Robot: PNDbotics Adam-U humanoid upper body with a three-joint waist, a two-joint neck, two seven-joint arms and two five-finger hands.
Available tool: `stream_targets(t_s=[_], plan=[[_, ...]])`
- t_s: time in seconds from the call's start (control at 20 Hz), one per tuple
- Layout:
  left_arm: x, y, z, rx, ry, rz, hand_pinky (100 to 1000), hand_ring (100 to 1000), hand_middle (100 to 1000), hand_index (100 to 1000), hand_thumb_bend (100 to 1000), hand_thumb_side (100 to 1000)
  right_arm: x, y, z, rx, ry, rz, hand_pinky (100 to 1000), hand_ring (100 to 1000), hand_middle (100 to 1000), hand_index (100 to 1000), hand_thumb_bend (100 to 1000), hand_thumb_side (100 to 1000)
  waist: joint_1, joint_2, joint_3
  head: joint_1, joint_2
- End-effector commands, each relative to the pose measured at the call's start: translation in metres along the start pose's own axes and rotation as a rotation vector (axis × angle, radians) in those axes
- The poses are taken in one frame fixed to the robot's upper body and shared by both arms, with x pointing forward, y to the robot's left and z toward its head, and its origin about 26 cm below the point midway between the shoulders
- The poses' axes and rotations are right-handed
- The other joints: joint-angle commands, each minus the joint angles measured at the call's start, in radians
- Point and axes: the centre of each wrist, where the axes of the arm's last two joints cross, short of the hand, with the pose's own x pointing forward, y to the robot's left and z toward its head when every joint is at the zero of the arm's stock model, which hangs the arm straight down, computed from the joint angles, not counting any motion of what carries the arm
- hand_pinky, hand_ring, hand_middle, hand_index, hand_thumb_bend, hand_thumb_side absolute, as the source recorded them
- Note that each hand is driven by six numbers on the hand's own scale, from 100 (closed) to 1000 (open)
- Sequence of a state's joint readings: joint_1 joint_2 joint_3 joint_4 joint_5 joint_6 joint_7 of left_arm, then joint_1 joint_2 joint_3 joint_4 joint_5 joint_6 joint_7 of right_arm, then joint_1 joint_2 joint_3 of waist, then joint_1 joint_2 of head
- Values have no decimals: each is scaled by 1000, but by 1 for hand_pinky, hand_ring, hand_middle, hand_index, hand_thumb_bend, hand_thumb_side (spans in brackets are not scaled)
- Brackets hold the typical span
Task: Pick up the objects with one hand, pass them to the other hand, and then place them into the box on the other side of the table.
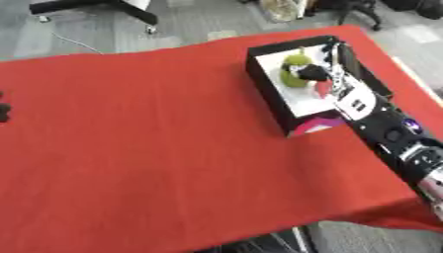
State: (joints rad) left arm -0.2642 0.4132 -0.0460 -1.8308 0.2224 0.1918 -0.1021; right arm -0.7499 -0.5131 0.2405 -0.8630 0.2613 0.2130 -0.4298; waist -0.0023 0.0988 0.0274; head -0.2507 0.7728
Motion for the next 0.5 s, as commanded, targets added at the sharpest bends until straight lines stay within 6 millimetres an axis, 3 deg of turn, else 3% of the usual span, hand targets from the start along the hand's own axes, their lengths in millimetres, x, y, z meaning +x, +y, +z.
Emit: stream_targets(t_s=[0.05, 0.25, 0.3, 0.4, 0.5], plan=[[8, 7, 0, 21, -24, -34, 719, 654, 640, 729, 213, 937, 18, -32, -7, -56, -102, 72, 689, 759, 792, 916, 920, 436, -1, -15, -2, 6, -3], [7, 12, -1, 47, -12, -72, 720, 655, 643, 731, 197, 934, 51, -49, 7, -142, -233, 83, 682, 749, 772, 900, 860, 502, -1, -17, -7, 26, -3], [7, 14, -1, 58, -5, -91, 720, 656, 643, 731, 189, 930, 62, -52, 14, -169, -282, 73, 676, 740, 759, 891, 817, 519, -1, -17, -8, 43, -3], [6, 20, -2, 87, 14, -136, 721, 658, 645, 731, 176, 917, 83, -55, 34, -210, -365, 42, 651, 704, 705, 867, 702, 461, 0, -17, -13, 92, -3], [5, 26, -3, 121, 39, -187, 722, 661, 648, 732, 156, 903, 105, -55, 57, -221, -436, 0, 638, 685, 673, 853, 671, 458, 1, -17, -18, 158, -3]])
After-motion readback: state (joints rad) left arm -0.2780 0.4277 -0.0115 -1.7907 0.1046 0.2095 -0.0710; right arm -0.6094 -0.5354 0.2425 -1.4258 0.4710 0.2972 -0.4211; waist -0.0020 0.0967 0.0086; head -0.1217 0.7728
